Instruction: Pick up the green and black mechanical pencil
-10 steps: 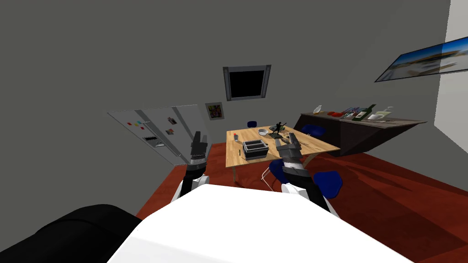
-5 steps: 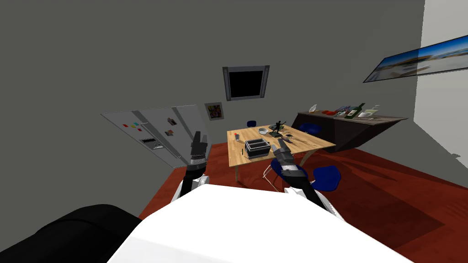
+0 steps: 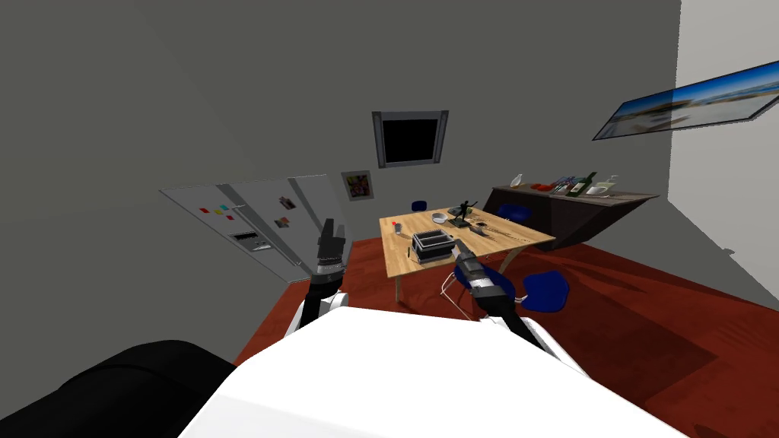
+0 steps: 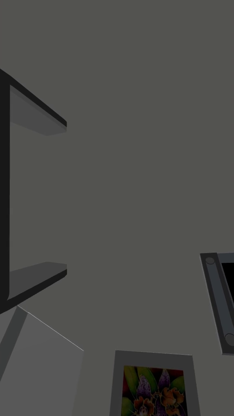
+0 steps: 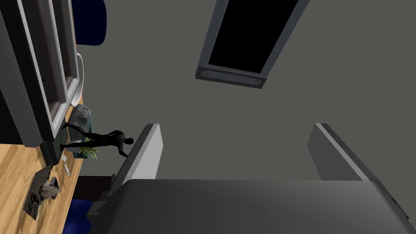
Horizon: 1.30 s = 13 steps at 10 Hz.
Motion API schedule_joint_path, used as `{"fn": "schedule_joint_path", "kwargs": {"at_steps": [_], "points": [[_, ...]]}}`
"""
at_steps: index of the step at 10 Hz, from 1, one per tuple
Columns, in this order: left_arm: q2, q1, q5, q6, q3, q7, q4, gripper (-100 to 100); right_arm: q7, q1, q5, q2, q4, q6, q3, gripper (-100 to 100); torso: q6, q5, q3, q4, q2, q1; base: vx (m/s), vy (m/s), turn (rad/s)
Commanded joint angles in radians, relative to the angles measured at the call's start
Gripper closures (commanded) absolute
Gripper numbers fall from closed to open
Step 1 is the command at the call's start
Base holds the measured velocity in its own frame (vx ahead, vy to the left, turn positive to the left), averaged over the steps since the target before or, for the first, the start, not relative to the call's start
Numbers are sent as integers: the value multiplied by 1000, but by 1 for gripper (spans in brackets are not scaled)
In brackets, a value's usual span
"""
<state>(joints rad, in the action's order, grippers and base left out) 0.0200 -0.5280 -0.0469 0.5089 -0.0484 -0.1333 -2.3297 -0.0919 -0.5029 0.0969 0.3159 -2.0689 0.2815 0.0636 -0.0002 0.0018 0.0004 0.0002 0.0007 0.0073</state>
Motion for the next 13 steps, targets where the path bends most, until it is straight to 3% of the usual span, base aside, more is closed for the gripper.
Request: {"fn": "schedule_joint_path", "kwargs": {"at_steps": [1, 9, 10, 12, 13], "points": [[0, 0, 0, 0, 0, 0, 0, 0, 7, 11, 28, 34, 44, -20, 3, -100, 0, 0, 0, 0, 0, 0, -18, 100, -37], [0, 0, 0, 0, 0, 0, 0, 0, 55, 63, 172, 235, 295, -136, 28, -100, 0, 1, -1, 0, -1, 5, -13, 167, -23], [0, 0, 0, 0, 0, 0, 0, 0, 55, 63, 172, 237, 307, -136, 28, -100, 0, 1, -1, 0, -2, 6, 12, 133, -1], [0, 0, 0, 0, 0, 0, 0, 0, 72, 83, 203, 289, 383, -173, 41, -100, 0, 0, -1, 0, -2, 0, 15, 135, 38], [0, 0, 0, 0, 0, 0, 0, 0, 72, 83, 203, 289, 383, -173, 41, -100, 0, 1, -2, -1, -3, 2, 5, 125, -5]]}}
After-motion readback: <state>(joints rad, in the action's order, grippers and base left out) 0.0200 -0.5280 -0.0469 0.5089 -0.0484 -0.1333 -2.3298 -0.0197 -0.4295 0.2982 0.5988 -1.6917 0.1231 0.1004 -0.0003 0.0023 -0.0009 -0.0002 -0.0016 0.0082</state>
